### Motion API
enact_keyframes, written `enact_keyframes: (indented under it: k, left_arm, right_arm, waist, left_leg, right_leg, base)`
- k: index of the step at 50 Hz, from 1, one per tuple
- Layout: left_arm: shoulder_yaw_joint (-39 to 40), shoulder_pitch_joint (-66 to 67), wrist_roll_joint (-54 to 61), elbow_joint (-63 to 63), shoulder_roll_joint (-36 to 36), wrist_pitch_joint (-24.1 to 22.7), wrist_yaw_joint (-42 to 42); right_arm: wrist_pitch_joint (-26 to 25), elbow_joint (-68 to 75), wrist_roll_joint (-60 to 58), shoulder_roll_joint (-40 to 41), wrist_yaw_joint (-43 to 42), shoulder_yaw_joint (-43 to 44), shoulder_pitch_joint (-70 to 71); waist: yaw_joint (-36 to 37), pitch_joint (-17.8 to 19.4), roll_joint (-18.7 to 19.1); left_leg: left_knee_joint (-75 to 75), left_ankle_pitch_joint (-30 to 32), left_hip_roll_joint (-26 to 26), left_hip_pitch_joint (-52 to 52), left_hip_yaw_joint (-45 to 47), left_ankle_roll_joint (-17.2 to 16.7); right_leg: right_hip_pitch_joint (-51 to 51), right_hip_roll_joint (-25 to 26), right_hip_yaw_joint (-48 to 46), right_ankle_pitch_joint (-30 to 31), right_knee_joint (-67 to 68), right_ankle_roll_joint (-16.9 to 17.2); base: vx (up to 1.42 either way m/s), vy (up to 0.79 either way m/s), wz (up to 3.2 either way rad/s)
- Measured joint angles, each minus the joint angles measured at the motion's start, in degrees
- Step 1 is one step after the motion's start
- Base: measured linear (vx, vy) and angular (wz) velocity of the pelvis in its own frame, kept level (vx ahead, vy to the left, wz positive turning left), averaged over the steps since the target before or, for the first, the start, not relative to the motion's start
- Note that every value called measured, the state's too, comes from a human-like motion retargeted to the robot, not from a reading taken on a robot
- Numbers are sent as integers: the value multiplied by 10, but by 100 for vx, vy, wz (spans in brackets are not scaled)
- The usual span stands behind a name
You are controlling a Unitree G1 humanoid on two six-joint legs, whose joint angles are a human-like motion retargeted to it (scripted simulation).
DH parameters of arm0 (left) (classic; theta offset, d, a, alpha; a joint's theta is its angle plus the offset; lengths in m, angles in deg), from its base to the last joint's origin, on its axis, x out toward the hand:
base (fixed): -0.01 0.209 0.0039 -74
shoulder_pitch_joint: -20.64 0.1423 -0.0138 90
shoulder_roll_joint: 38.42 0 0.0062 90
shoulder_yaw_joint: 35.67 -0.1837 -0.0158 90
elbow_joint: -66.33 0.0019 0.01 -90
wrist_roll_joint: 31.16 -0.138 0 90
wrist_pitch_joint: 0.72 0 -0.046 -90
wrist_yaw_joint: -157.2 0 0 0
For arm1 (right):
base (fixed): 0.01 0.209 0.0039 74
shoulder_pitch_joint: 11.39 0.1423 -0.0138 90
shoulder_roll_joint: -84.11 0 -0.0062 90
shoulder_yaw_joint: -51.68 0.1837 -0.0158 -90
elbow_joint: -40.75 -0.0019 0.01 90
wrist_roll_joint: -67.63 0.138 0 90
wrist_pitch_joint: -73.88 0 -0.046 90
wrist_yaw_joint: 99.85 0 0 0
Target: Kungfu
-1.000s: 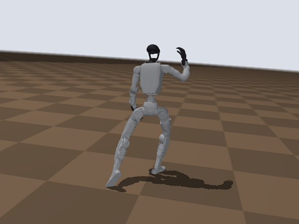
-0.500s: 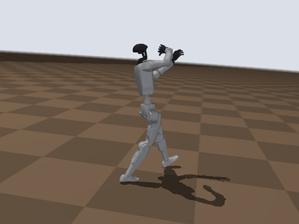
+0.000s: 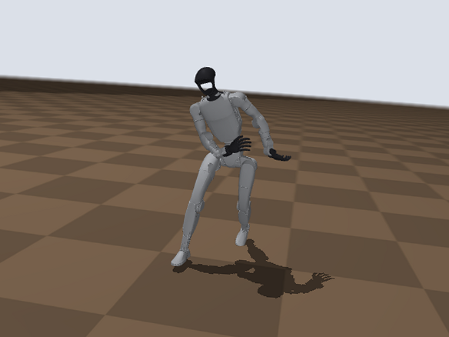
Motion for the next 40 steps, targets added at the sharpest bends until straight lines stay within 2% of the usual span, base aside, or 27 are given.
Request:
enact_keyframes:
  k: [2, 3, 5, 8, 14, 17, 20, 26, 30, 35, 38, 40]
  left_arm:
    - [13, 32, 25, 87, 65, 2, -27]
    - [7, 37, 80, 110, 81, 21, -33]
    - [16, 34, 98, 123, 109, 30, -46]
    - [2, 16, 104, 126, 100, 14, -55]
    - [5, -15, 111, 120, 79, 12, -63]
    - [11, -18, 117, 124, 82, 5, -71]
    - [16, -24, 150, 125, 80, -2, -83]
    - [36, -51, 250, 77, 43, 15, -77]
    - [73, -70, 299, 45, 17, 55, 4]
    - [120, -104, 411, 61, 12, 112, 209]
    - [151, -135, 469, 79, 24, 106, 281]
    - [164, -159, 505, 87, 27, 94, 288]
  right_arm:
    - [58, -2, -11, 10, 53, -15, -14]
    - [68, -2, -24, 14, 84, -30, -13]
    - [61, 4, -42, 14, 140, -37, -8]
    - [52, 7, -17, 13, 173, -30, -1]
    - [38, 18, 16, 14, 169, -9, 7]
    - [39, 13, 16, 9, 170, -1, 15]
    - [40, 15, 19, 2, 179, 11, 18]
    - [19, 27, 42, -24, 233, 59, 25]
    - [-6, 33, 121, -41, 260, 114, 36]
    - [-97, 7, 356, -50, 361, 198, 53]
    - [-167, -27, 500, -72, 411, 252, 56]
    - [-210, -52, 584, -92, 426, 284, 55]
  waist:
    - [-60, 23, -6]
    - [-110, 39, -8]
    - [-150, 63, 1]
    - [-168, 79, 17]
    - [-183, 77, 15]
    - [-176, 69, 16]
    - [-185, 58, 21]
    - [-228, 32, 25]
    - [-249, 14, 10]
    - [-276, 9, -28]
    - [-279, 6, -66]
    - [-278, 4, -89]
  left_leg:
    - [-14, -43, 9, 11, 23, 0]
    - [-8, -65, 19, 9, 21, 0]
    - [-7, -108, 40, 1, 28, 0]
    - [-10, -141, 54, 3, 12, 0]
    - [-8, -116, 63, -9, 19, 0]
    - [-26, -106, 67, 0, 17, 0]
    - [-51, -98, 83, 8, 16, 0]
    - [-94, -58, 119, 12, -10, 0]
    - [-114, -6, 134, 2, -1, 0]
    - [-102, 66, 127, -35, 13, 0]
    - [-58, 79, 91, -72, 14, 0]
    - [-18, 64, 85, -105, 16, 0]
  right_leg:
    - [-45, 32, 4, 24, 11, 8]
    - [-56, 32, -1, 31, 9, 8]
    - [-77, 59, -4, 17, 23, -1]
    - [-105, 84, -23, 8, 51, -9]
    - [-108, 63, -31, -19, 68, -4]
    - [-102, 56, -39, -27, 79, -14]
    - [-90, 36, -58, -37, 85, -32]
    - [-41, -19, -88, -65, 84, -39]
    - [2, -62, -100, -76, 62, -33]
    - [78, -133, -122, -66, 8, -6]
    - [128, -185, -131, -50, -22, 18]
    - [163, -213, -142, -35, -44, 26]
  base:
    - [-4, -13, -160]
    - [-22, -30, -43]
    - [-29, -29, -61]
    - [-8, -23, -44]
    - [0, -14, 38]
    - [8, -20, 37]
    - [9, -23, 78]
    - [8, -24, 134]
    - [1, -14, 150]
    - [-3, 12, 158]
    - [-5, 43, 153]
    - [-13, 2, 161]
